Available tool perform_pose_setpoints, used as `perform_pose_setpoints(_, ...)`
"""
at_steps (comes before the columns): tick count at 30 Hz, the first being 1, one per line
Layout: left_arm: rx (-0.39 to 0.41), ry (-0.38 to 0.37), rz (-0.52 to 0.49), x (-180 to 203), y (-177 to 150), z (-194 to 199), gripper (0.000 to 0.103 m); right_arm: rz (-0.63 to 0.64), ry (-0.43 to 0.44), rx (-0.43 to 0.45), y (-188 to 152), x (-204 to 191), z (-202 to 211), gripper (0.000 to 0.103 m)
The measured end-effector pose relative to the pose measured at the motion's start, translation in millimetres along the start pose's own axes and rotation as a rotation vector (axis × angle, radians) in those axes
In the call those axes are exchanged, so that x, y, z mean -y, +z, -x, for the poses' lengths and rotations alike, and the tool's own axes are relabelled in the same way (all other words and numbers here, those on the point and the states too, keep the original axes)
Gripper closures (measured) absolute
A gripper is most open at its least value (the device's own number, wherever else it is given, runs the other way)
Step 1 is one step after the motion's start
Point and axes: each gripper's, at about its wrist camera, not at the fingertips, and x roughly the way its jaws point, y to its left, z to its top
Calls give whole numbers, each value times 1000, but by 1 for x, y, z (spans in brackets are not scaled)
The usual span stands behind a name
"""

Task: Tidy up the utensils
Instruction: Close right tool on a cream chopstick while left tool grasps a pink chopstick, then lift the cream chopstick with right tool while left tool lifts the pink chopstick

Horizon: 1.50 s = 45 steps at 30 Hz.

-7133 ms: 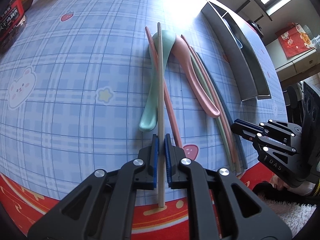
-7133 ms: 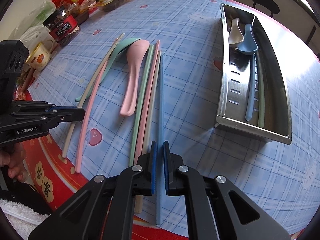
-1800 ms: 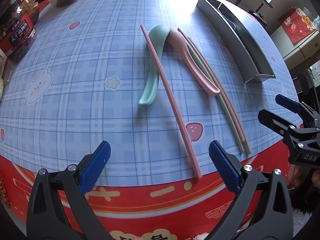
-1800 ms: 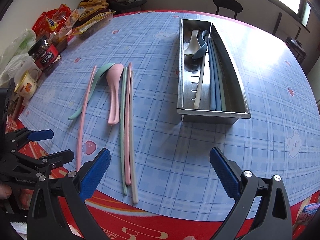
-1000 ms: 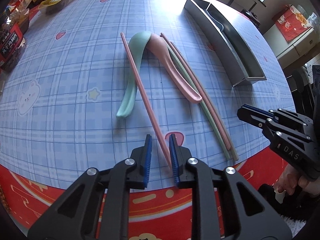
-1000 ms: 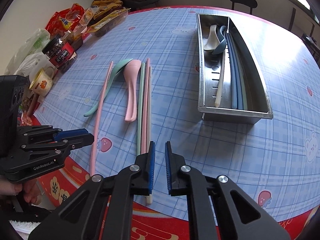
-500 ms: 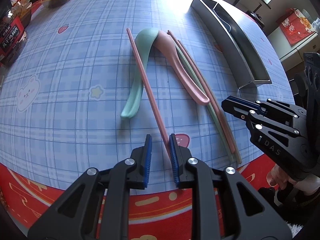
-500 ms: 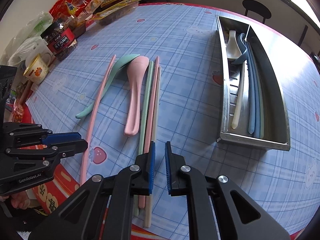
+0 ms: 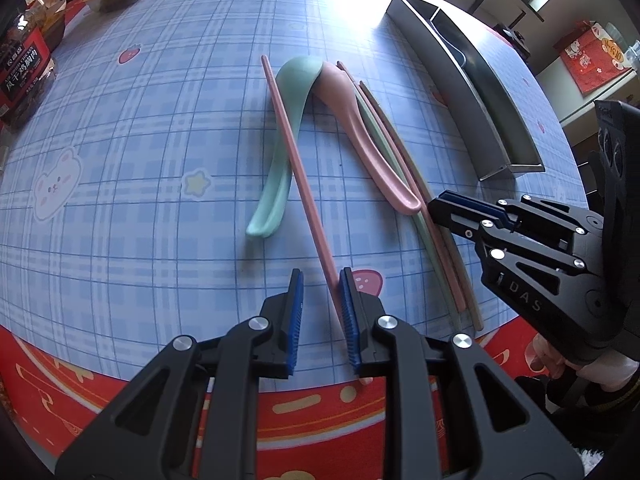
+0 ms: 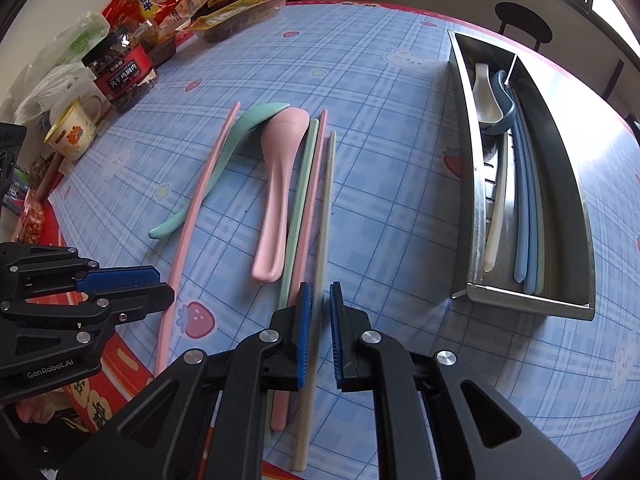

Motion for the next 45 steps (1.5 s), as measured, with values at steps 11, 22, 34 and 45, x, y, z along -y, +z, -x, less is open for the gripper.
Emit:
perform_pose_setpoints(11, 0, -4, 10, -2, 5, -3, 79, -98, 5, -15, -20, 17, 11, 97)
perform_pose_setpoints(22, 20, 27, -28, 3, 21, -7, 79, -96, 6, -13, -23, 17, 11, 96)
perform_pose_setpoints(34, 35, 28, -63, 3, 17, -8, 80, -98, 15, -10, -23, 18, 11, 97)
perform_pose_setpoints(45, 23, -45, 18, -24, 8, 0, 92, -98, 9, -18, -24, 18, 13, 97)
